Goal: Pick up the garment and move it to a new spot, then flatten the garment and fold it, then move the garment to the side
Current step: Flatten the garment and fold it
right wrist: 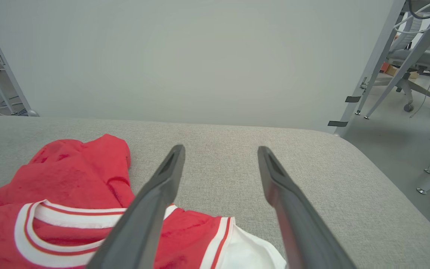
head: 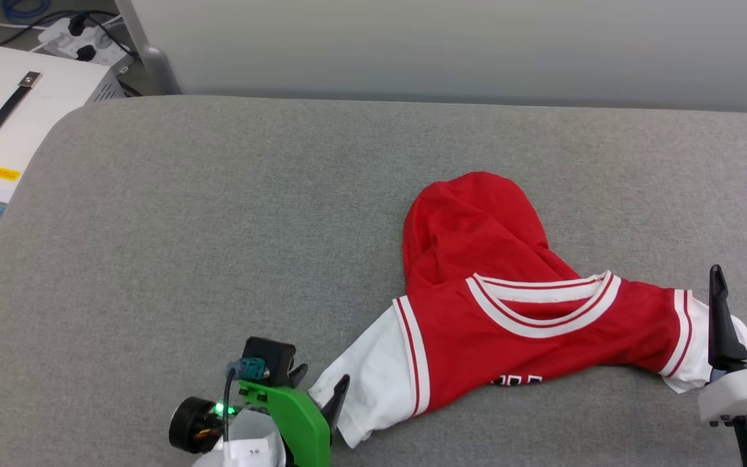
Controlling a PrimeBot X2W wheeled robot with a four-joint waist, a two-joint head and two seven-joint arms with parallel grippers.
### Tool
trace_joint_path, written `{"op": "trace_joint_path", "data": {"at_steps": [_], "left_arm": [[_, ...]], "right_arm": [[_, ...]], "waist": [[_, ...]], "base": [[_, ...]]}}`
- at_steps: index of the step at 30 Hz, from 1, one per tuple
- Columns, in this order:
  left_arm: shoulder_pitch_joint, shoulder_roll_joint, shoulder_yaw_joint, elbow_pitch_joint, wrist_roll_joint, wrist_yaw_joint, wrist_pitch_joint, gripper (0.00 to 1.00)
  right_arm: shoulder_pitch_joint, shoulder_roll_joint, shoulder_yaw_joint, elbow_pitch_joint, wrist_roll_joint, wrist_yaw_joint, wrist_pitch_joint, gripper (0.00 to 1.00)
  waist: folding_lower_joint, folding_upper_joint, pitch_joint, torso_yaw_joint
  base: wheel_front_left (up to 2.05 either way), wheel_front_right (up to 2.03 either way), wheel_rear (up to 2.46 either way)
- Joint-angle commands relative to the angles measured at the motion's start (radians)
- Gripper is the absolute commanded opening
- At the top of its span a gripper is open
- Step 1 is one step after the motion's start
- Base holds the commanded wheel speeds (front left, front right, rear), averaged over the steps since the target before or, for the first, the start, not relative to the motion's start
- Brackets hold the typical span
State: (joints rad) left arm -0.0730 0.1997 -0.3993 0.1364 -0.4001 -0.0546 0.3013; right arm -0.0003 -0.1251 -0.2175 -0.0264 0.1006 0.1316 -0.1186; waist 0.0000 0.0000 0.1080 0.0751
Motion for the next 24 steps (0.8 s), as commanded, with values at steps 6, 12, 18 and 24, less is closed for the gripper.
{"op": "trace_joint_path", "data": {"at_steps": [6,12,18,24], "left_arm": [[-0.038,0.016,-0.004,0.061,0.044,0.061,0.037,1.0],[-0.054,0.022,-0.007,0.166,0.073,0.091,0.02,1.0],[-0.06,0.015,-0.013,0.256,0.052,0.074,0.02,0.0],[-0.072,0.01,0.003,0.268,0.029,0.06,-0.039,0.0]], "right_arm": [[-0.005,0.0,0.011,-0.004,0.003,-0.001,0.0,1.0],[-0.01,-0.002,0.023,0.0,0.006,-0.001,-0.007,1.0],[-0.014,-0.008,0.032,0.004,0.009,-0.001,-0.01,1.0],[-0.006,-0.014,0.029,0.017,0.008,-0.001,-0.011,1.0]], "waist": [[0.0,0.0,0.042,-0.055],[0.0,0.0,0.062,-0.077],[0.0,0.0,0.07,-0.086],[0.0,0.0,0.044,-0.075]], "base": [[0.0,0.0,0.0],[0.0,0.0,0.0],[0.0,0.0,0.0],[0.0,0.0,0.0]]}}
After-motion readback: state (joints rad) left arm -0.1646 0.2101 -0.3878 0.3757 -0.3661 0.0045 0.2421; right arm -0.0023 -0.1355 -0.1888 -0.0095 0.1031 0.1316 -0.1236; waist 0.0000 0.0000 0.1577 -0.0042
